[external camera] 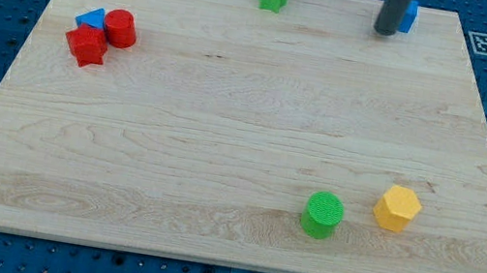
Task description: Move the blue cube to top right
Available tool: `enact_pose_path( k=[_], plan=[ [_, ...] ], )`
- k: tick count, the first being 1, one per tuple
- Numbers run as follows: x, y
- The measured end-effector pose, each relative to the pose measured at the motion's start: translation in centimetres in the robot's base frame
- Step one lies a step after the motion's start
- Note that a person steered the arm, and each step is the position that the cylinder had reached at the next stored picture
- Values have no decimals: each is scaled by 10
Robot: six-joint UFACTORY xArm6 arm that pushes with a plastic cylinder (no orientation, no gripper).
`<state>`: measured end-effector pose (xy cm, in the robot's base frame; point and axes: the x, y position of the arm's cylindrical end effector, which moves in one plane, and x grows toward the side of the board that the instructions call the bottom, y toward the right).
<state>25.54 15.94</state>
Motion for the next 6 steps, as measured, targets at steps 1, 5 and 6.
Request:
enact_pose_path(
  k=[1,5,6],
  plan=[
    [-12,-21],
    [-35,23],
    [-35,28]
  ],
)
